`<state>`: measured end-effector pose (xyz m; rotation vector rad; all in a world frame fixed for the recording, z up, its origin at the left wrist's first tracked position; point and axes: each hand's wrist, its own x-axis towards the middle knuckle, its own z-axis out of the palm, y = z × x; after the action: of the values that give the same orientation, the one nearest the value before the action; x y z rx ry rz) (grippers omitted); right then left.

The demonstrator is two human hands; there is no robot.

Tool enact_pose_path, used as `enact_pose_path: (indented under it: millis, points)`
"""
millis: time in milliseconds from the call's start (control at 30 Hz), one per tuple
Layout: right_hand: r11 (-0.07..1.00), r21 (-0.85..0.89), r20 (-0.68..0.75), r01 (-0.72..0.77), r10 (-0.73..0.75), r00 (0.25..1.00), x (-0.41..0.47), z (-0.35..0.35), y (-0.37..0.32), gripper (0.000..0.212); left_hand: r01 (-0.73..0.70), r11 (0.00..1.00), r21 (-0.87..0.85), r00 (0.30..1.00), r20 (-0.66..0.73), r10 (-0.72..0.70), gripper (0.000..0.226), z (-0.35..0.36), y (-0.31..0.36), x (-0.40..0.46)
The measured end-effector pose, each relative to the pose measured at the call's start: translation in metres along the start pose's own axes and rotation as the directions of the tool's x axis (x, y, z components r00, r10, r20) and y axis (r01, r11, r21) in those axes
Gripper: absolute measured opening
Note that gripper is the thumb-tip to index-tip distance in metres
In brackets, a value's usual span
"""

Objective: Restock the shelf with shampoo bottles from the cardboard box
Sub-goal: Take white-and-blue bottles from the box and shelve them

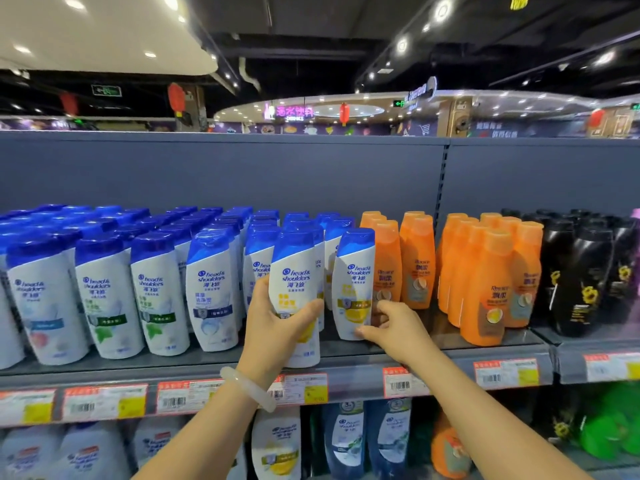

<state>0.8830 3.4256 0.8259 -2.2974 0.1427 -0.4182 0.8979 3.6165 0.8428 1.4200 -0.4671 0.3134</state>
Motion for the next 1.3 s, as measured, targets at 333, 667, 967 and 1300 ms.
enact_pose_path:
  millis: [333,667,967,1300]
  points:
    - [0.947,-0.293,-0.100,-0.132,0.107,0.989,0.010,0.011,-0.013,0.027,0.006,1.000,-0.005,1.000,0.005,-0.006,0.046,-0.002,0.000,0.001]
    - [0.931,-0.315,-0.142,-0.183,0.145,0.979,0.014,0.018,-0.019,0.036,0.004,1.000,-0.015,1.000,-0.005,-0.004,0.046,-0.003,-0.002,0.001]
    - [0.997,-0.079,-0.257,-0.018,-0.003,0.966,0.003,0.008,-0.022,0.009,-0.012,1.000,-0.016,1.000,-0.004,0.012,0.046,0.001,-0.003,0.003]
    - [0.980,0.088,-0.010,0.180,-0.180,0.984,-0.012,0.013,-0.030,0.028,-0.080,0.996,-0.037,0.996,-0.048,0.078,0.046,0.025,-0.002,0.007]
